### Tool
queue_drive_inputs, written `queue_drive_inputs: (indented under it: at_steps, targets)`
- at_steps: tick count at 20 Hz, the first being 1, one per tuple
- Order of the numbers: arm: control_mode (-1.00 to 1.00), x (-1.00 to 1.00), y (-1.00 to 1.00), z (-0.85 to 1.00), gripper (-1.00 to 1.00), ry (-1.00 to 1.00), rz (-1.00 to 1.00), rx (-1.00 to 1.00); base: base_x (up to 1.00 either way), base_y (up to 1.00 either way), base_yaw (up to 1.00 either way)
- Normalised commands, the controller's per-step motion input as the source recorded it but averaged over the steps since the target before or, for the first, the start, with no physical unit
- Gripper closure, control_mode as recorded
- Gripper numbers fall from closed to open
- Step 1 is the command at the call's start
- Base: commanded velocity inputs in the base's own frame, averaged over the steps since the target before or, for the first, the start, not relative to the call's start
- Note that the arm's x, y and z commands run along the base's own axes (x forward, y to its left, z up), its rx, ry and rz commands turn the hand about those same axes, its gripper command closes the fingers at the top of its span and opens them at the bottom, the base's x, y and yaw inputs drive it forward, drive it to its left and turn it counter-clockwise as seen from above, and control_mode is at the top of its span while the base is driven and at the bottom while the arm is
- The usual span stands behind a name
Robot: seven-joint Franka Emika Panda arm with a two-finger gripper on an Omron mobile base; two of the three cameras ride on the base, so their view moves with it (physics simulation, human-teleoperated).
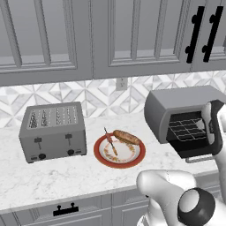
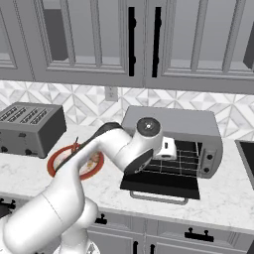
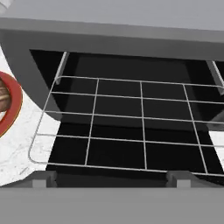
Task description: Pick up the kebab skewer and baguette bread, and place them inside the toaster oven. Close the toaster oven door and start by setting the timer.
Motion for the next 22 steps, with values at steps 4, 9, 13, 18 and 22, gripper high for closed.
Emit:
queue_drive_inputs:
  at_steps: [4,9,13,18,22]
  targets:
    - [-1.0,0.0,1.0,0.32,-1.0,0.19,0.24,-0.06,0.0,0.0,0.0]
    - [-1.0,-0.03,1.0,0.03,-1.0,0.12,0.23,-0.11,0.0,0.0,0.0]
    - [-1.0,0.0,1.0,0.0,-1.0,0.05,0.22,-0.07,0.0,0.0,0.0]
    - [-1.0,0.02,0.9,0.0,-1.0,0.07,0.17,-0.06,0.0,0.0,0.0]
    - [-1.0,0.14,0.71,-0.05,-1.0,0.11,0.12,-0.06,0.0,0.0,0.0]
